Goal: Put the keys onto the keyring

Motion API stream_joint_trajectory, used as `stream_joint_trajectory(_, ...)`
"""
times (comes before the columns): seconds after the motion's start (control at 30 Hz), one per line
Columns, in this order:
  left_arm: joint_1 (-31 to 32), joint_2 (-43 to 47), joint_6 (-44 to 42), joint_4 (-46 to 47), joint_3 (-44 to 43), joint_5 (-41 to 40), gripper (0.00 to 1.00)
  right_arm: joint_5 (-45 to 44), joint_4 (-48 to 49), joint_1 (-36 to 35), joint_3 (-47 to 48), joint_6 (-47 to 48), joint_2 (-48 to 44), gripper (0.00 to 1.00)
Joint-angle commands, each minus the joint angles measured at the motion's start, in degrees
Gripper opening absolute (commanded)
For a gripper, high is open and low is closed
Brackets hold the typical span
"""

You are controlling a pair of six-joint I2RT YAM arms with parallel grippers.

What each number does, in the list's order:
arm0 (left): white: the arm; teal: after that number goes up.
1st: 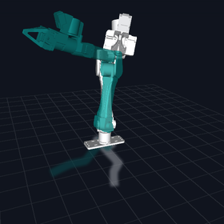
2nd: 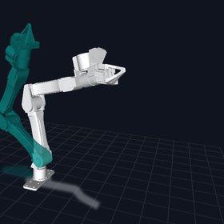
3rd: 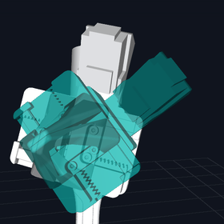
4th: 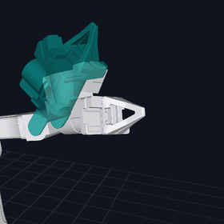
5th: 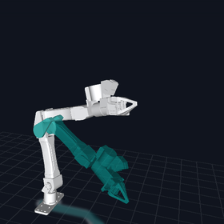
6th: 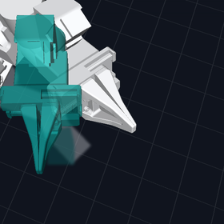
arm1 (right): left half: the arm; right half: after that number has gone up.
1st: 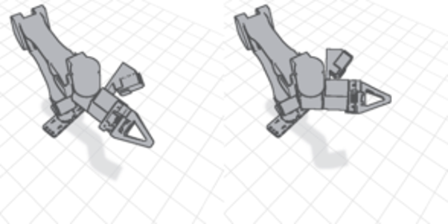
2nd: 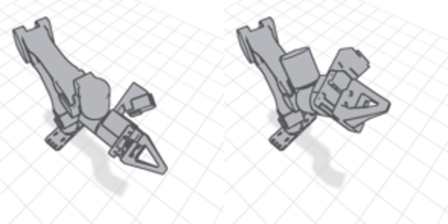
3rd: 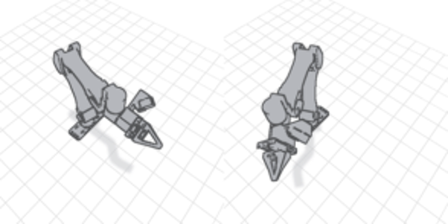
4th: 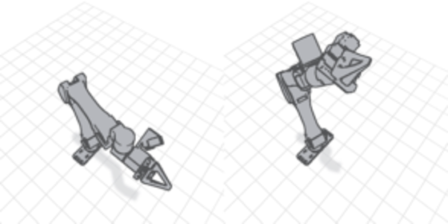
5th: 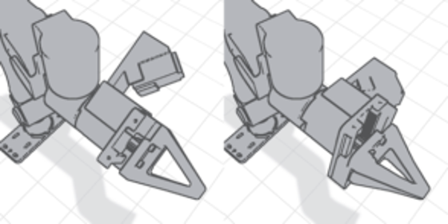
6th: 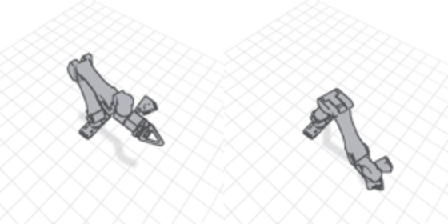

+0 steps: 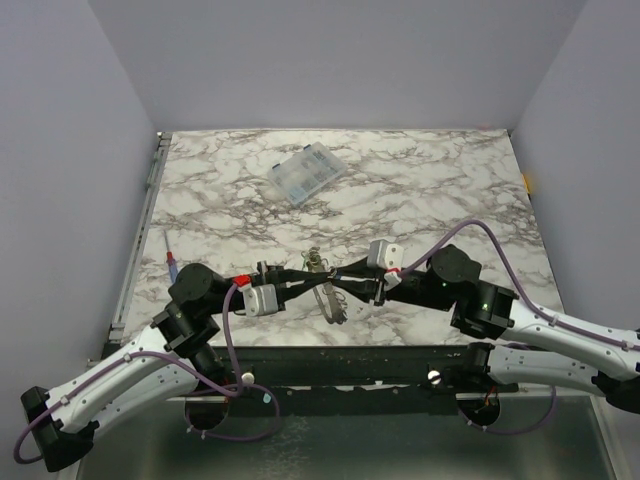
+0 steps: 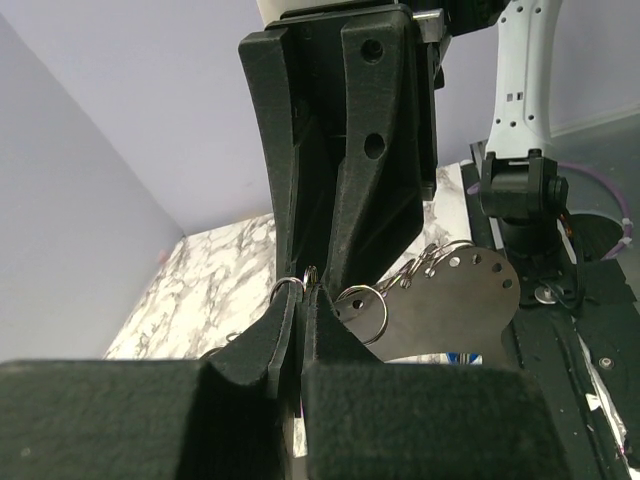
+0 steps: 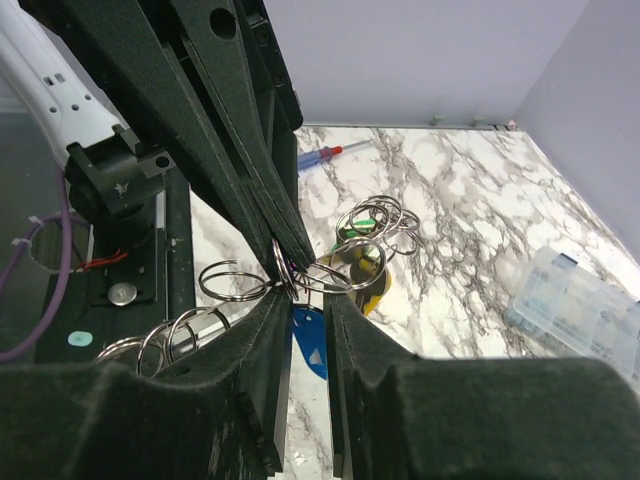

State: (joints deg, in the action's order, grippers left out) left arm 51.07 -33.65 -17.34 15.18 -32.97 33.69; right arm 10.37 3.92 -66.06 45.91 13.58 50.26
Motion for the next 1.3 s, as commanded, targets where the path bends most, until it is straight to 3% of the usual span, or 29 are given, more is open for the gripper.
stream_joint_trajectory(0.0,0.1,-0.2,1.8,5.8,1.4,2.0,0.0,1.7,1.5,-0.4,2.3,0.5,0.7,0.26)
stream_joint_trajectory(0.37,0.1,-1.9,2.7,6.6,2.6,3.1,0.0,1.5,1.5,-0.4,2.3,1.7,0.9,0.01)
stream_joint_trajectory(0.53,0.0,-2.1,0.6,2.3,2.2,2.5,0.0,1.8,0.3,-0.4,2.2,2.5,1.1,0.01)
stream_joint_trajectory(0.67,0.1,-1.9,-1.5,-2.5,0.7,1.3,0.18,1.7,-0.7,-0.4,2.1,2.9,1.0,0.01)
stream_joint_trajectory(0.9,0.0,-2.8,-5.4,-12.6,-3.6,1.1,0.32,0.3,-2.5,-0.4,1.8,3.5,1.6,0.01)
stream_joint_trajectory(1.27,0.0,-6.2,-11.0,-30.4,-13.0,-0.8,0.35,-3.5,-8.2,-0.4,2.6,4.9,3.7,0.01)
